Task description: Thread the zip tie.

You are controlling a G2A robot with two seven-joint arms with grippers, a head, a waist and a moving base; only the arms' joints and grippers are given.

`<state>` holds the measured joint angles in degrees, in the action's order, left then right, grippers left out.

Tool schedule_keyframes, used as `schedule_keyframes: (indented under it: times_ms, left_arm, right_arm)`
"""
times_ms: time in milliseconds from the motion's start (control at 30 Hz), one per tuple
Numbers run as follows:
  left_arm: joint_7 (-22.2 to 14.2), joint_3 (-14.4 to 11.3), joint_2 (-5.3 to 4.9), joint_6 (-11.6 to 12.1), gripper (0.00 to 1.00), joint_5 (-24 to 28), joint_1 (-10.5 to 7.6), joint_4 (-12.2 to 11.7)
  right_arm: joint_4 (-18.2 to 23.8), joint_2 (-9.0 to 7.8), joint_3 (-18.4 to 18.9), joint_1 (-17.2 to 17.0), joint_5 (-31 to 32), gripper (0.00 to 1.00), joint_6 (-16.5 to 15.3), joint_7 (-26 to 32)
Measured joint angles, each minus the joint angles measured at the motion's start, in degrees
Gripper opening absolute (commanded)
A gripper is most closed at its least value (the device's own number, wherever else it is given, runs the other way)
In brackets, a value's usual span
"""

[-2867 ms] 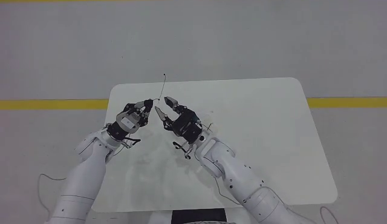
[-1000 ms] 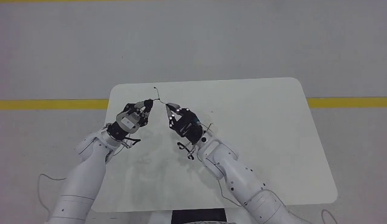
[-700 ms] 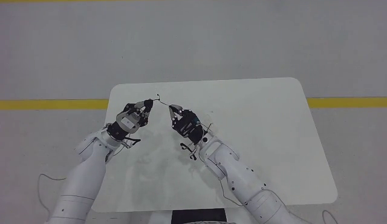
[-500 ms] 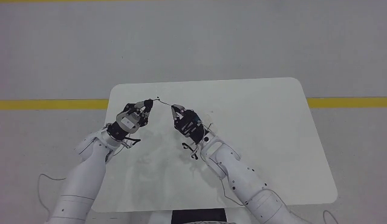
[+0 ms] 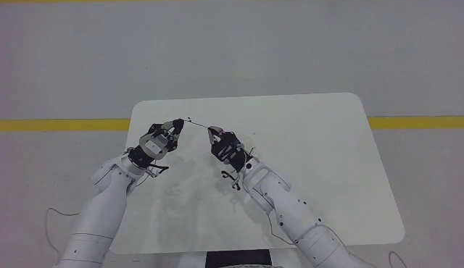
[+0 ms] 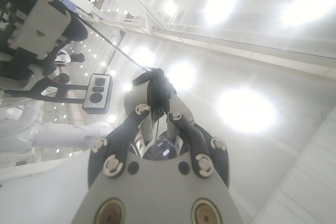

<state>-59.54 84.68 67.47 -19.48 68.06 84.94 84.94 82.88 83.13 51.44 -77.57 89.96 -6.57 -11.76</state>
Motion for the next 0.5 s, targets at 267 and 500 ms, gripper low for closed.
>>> schedule_keyframes:
  times_ms: [267,500]
  left_arm:
    - [0.0,0.0,0.0,0.0,0.0,0.0,0.0,0.0]
    - [0.0,0.0,0.0,0.0,0.0,0.0,0.0,0.0]
  right_arm:
    - [-0.2,-0.56,0.2,0.2,0.0,0.0,0.3,0.2]
    - [0.4,-0.92,0.9,-0.5,-1.1,0.9,0.6,0.0]
